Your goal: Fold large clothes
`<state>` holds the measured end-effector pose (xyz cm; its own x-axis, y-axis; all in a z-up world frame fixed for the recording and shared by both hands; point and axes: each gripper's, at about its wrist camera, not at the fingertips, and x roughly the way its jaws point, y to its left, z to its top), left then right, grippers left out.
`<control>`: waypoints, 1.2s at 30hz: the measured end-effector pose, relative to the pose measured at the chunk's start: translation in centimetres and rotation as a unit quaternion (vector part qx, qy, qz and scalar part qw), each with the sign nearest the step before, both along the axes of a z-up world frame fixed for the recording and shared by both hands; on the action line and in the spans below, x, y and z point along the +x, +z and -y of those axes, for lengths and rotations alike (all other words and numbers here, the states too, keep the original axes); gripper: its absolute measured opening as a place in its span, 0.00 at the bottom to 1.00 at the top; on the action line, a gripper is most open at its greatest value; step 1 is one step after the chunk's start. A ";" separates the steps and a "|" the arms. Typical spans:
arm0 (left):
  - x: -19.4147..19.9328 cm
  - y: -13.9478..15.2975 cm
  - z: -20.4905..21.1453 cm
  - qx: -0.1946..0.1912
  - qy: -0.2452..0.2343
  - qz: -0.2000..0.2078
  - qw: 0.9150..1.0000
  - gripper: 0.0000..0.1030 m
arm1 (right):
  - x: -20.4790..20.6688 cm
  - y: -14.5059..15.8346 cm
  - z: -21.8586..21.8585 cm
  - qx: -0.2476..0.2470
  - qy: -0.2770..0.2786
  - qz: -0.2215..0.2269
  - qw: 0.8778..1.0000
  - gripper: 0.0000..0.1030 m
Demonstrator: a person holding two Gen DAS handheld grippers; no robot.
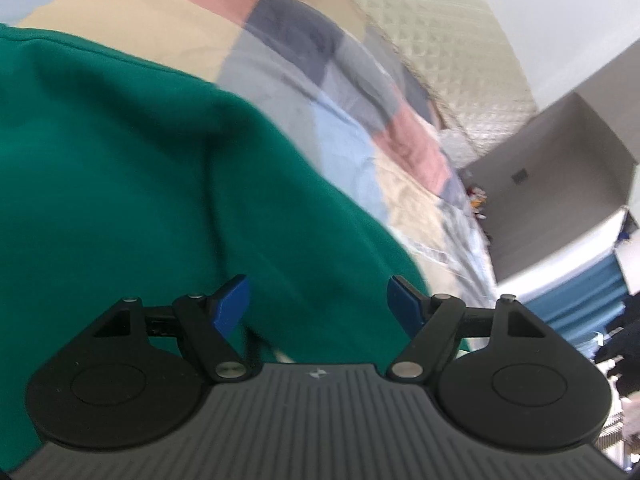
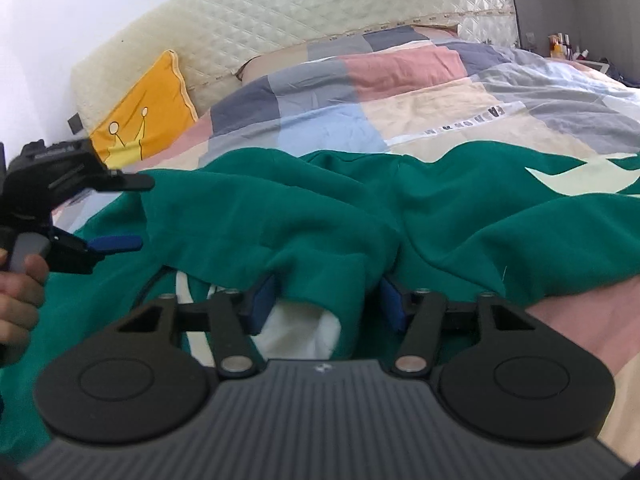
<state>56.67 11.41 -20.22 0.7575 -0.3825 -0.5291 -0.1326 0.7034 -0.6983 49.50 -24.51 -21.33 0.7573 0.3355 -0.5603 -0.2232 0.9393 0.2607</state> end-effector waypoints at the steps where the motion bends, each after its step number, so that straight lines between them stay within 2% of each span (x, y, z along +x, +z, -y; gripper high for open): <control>1: 0.1 0.2 0.3 -0.007 -0.006 0.002 1.000 0.77 | 0.0 0.2 -0.3 -0.007 0.005 0.001 1.000 0.23; 4: -0.2 1.1 1.1 -0.027 -0.015 0.007 1.000 0.77 | -0.9 1.5 -0.9 -0.010 0.021 0.022 0.999 0.17; 9: -1.0 2.5 2.5 -0.059 -0.030 0.009 0.998 0.77 | -2.9 3.9 -1.5 0.004 0.061 0.054 0.997 0.15; 12: -1.6 3.2 3.2 -0.069 -0.041 0.007 0.997 0.77 | -4.6 5.3 -2.5 0.004 0.104 0.075 0.992 0.15; 17: -2.5 3.8 4.0 -0.018 -0.041 -0.009 0.999 0.76 | -7.7 6.4 -4.5 0.017 0.184 0.088 0.979 0.15; 21: -3.4 2.9 3.4 0.005 -0.025 -0.029 0.999 0.73 | -9.8 6.4 -6.5 0.004 0.240 0.093 0.966 0.14; 23: -3.7 2.4 3.1 0.035 -0.015 -0.058 0.998 0.56 | -10.3 6.3 -7.0 0.001 0.253 0.089 0.963 0.14; 27: -4.3 0.7 2.6 0.063 -0.004 -0.101 0.993 0.37 | -10.5 6.2 -7.3 -0.001 0.265 0.087 0.960 0.15; 28: -4.7 0.6 2.6 0.067 -0.002 -0.101 0.993 0.28 | -10.3 6.1 -7.2 0.001 0.266 0.086 0.960 0.15; 29: -5.0 0.5 2.4 0.068 -0.002 -0.095 0.993 0.15 | -10.2 6.1 -7.2 0.002 0.266 0.084 0.960 0.15; 31: -5.8 1.0 2.2 0.074 0.004 -0.084 0.994 0.08 | -9.9 6.1 -7.1 0.004 0.265 0.082 0.961 0.15; 34: -7.4 2.6 1.9 0.085 0.014 -0.044 0.995 0.07 | -10.6 6.0 -7.0 0.008 0.266 0.088 0.960 0.15; 36: -9.8 3.9 1.2 0.076 0.027 -0.016 0.997 0.07 | -11.3 6.1 -7.1 0.010 0.271 0.092 0.958 0.16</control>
